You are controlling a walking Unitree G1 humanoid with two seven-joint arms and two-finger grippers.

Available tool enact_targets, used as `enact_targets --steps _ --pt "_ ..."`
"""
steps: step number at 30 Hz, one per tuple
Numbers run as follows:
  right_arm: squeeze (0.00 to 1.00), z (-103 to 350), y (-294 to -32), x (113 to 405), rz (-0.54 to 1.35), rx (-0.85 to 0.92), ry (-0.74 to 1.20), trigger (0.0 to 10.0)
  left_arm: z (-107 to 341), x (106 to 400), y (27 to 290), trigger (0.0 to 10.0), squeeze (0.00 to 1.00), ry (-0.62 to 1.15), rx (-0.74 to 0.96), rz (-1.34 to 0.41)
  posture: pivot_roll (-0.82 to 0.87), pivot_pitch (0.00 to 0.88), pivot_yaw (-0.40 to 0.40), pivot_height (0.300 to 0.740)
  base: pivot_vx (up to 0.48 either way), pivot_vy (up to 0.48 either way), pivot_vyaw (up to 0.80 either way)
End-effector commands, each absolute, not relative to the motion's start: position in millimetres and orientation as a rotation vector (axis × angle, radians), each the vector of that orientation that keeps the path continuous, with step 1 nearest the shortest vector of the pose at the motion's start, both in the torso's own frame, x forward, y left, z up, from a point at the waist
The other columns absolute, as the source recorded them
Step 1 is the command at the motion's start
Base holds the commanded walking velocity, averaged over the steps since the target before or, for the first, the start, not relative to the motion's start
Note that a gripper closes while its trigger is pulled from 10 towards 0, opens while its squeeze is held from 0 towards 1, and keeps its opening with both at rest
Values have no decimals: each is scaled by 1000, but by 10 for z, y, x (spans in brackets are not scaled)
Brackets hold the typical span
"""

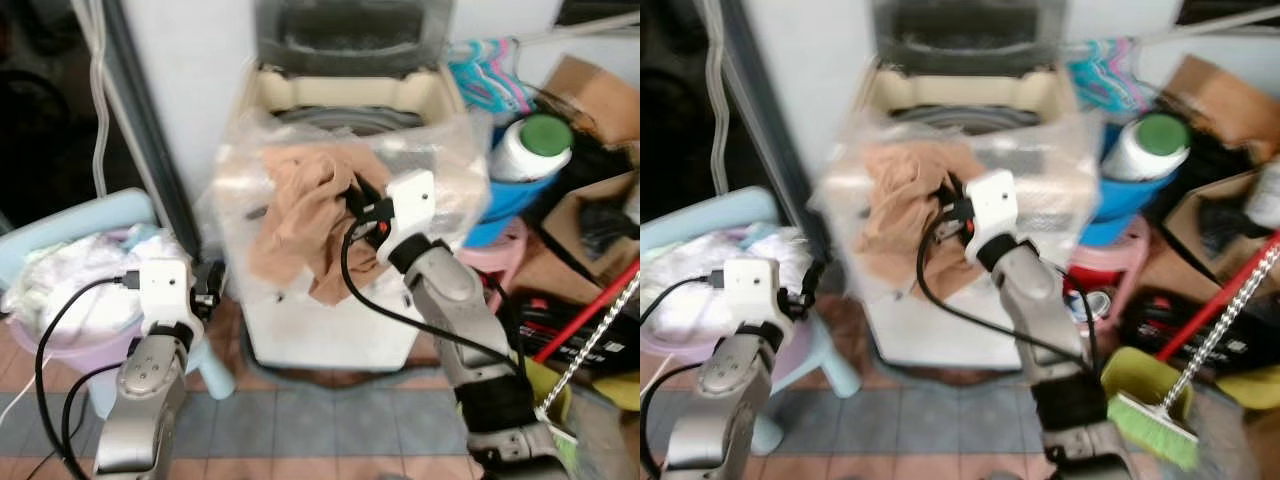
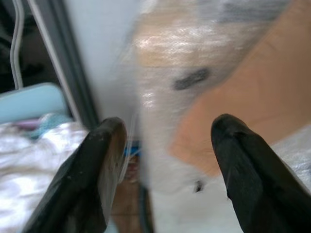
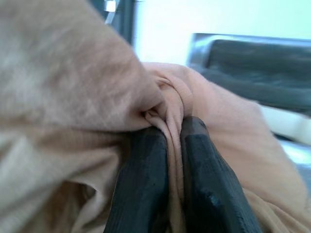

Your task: Clothes washing

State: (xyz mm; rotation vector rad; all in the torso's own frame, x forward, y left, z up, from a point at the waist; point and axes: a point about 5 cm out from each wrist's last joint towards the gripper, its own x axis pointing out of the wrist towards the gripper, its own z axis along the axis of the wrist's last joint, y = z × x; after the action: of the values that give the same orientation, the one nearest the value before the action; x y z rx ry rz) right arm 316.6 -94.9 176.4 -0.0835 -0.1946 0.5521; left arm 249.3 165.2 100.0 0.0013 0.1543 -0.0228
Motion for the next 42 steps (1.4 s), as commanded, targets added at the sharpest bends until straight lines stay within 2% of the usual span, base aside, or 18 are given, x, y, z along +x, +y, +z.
enact_targets --steps 1,6,14,18,21,22,24,25,27,31,32,35,42 --pt "0 1845 -959 3214 555 -102 -225 10000 1019 2503 1630 10000 0 152 7 -33 -10 0 26 740 416 0 0" --pt "0 2037 -914 3326 631 -206 -298 10000 1007 2502 1613 10000 0 158 5 -37 -13 0 25 740 420 0 0" --pt "0 2142 -858 3393 677 -218 -337 10000 996 2485 1612 10000 0 164 3 -33 -6 0 18 740 419 120 526" --pt "0 2393 -905 3560 662 -239 -381 10000 999 2503 1604 10000 0 161 7 -36 -12 0 20 740 405 60 405" --pt "0 2774 -1068 3791 534 -267 -438 10000 1017 2529 1587 10000 0 145 11 -34 -18 0 20 740 0 0 0" --pt "0 2774 -1068 3791 534 -267 -438 10000 1017 2529 1587 10000 0 145 11 -34 -18 0 20 740 0 0 0" --pt "0 3213 -1414 4016 272 -139 -457 10000 1013 2532 1538 10000 0 148 -1 -50 -16 0 12 740 0 0 0" --pt "0 3265 -1490 4044 225 -120 -450 10000 1011 2531 1536 10000 0 149 -1 -49 -15 0 8 740 0 0 0" --pt "0 3300 -1566 4064 186 -99 -439 10000 1008 2526 1533 10000 0 150 -2 -47 -10 0 1 740 0 0 0" --pt "0 2744 -1600 4077 153 -123 -255 10000 974 2472 1569 10000 0 164 -2 -19 -2 0 -6 740 0 0 0" --pt "1000 2632 -1597 4054 159 -102 -231 10000 976 2472 1567 10000 0 163 -1 -20 -1 0 -4 740 0 0 0" --pt "1000 2377 -1586 3996 169 -96 -184 10000 974 2491 1568 10000 0 172 26 -5 -7 0 5 740 0 0 0" --pt "1000 2169 -1589 3831 202 -103 -163 10000 976 2544 1540 10000 0 171 44 -6 -20 0 14 740 0 0 0"
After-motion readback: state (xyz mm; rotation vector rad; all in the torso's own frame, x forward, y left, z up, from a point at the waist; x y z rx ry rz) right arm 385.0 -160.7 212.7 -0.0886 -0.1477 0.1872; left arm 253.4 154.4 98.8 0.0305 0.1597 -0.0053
